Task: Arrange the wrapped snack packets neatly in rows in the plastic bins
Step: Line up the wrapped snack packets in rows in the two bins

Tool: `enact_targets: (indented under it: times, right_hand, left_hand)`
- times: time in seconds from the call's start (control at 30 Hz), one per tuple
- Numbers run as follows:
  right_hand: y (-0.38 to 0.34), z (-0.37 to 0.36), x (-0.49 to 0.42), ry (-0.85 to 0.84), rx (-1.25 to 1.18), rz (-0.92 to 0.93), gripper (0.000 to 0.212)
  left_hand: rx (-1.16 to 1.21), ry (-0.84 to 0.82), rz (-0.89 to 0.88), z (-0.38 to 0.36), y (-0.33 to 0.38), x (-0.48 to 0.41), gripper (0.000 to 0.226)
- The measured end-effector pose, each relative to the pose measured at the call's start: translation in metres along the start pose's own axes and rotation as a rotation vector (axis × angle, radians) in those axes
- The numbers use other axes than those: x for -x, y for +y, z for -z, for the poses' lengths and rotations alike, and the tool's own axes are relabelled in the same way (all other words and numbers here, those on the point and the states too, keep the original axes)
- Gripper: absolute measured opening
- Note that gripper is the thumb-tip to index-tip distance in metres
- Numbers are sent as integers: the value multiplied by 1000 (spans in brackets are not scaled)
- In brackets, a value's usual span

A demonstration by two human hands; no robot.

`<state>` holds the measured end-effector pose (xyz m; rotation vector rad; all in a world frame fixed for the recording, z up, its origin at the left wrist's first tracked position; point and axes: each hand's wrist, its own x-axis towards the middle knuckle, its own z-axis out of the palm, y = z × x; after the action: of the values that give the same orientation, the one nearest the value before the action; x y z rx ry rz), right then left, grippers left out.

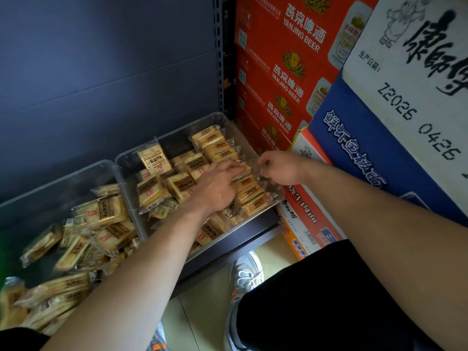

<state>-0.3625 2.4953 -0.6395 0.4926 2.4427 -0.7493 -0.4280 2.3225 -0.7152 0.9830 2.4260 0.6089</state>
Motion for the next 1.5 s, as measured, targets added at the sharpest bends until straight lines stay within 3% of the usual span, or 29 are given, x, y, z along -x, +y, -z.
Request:
enact_targets:
  times: [0.33, 0.5, 0.73, 1.1, 1.27, 1.4, 1.5]
  right_hand:
    - [4, -2, -10, 0, 2, 11, 39]
    - [4, -2, -9, -3, -26, 17, 36]
    - [-1, 3, 0, -14, -33, 10, 31]
    - [3, 0, -5, -31, -133, -10, 33]
    - [-7, 3, -4, -26, 14, -1, 26]
    - [-36, -1, -6, 68, 169, 112, 13]
    - [-66, -13, -11, 64, 181, 220, 28]
  left_hand:
    - [-146, -115, -55, -10, 3, -16, 50]
    - [-207, -46, -93, -13, -3, -10, 55]
    - [-285, -74, -74, -19, 3, -18, 55]
    - [-295, -91, -85, -31, -2, -4, 81]
    - [-240, -67, -83, -24, 8, 1, 75]
    - [-49, -19, -1, 22, 3, 27, 54]
    - [-98, 62, 105, 78, -15, 67, 46]
